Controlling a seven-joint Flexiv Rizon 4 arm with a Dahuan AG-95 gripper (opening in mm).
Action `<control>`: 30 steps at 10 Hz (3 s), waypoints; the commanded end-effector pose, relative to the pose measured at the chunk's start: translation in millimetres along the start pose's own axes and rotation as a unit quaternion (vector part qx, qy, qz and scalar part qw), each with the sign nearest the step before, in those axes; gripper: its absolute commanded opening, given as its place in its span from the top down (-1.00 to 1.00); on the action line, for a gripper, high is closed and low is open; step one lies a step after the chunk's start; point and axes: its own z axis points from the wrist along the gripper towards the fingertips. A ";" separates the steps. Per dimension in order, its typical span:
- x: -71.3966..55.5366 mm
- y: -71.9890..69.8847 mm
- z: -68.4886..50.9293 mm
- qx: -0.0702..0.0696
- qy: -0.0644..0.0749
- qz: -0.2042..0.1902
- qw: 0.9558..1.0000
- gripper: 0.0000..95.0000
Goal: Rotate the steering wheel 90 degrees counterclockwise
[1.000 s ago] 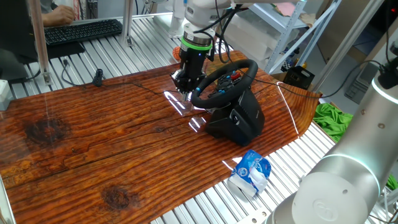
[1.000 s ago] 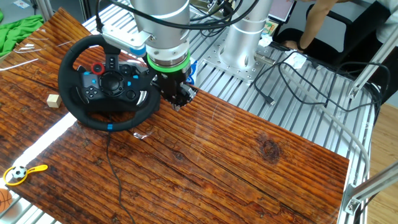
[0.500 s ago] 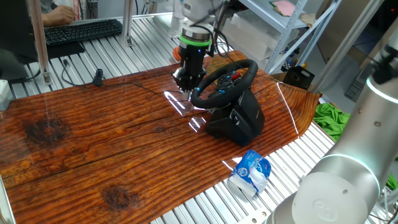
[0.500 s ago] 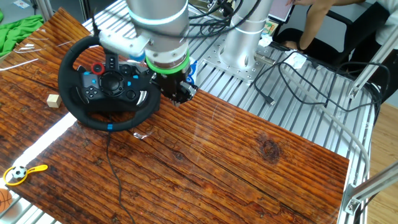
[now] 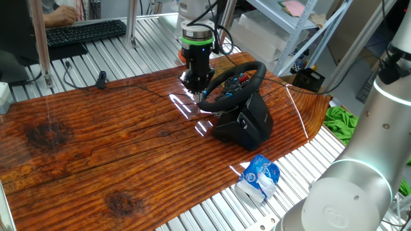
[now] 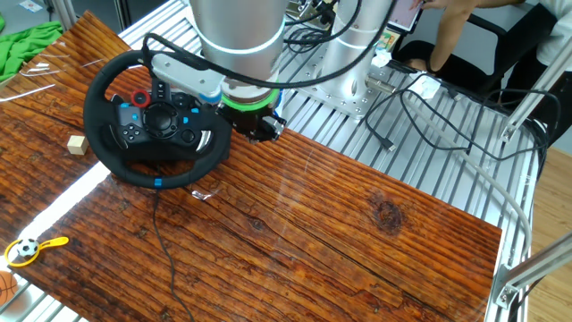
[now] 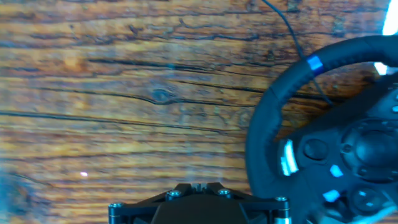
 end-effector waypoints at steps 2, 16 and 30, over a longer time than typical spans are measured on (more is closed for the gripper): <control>5.9 -11.3 -2.1 0.014 0.001 -0.003 1.000 1.00; -14.7 -46.4 -7.0 0.056 0.011 0.032 0.998 1.00; -34.8 -87.9 -28.6 0.023 0.025 0.014 0.999 1.00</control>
